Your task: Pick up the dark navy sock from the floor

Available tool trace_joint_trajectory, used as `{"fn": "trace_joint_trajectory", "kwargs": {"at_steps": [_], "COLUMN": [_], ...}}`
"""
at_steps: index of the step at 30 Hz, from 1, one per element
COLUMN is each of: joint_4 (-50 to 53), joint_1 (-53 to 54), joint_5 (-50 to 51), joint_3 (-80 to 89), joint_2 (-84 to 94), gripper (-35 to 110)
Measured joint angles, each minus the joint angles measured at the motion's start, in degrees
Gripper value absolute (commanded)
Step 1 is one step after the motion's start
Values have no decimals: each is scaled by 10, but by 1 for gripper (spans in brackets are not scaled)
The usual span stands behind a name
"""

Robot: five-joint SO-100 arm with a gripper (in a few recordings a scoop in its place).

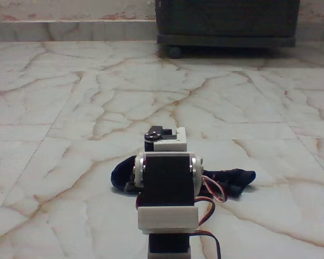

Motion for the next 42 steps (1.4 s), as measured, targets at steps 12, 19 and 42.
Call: {"fn": "trace_joint_trajectory", "kwargs": {"at_steps": [12, 19, 42], "joint_4": [18, 18, 348], "joint_1": [36, 36, 32], "joint_5": [-21, -21, 492], "joint_3": [0, 0, -371], "joint_2": [0, 0, -288], "gripper": [0, 0, 0]}}
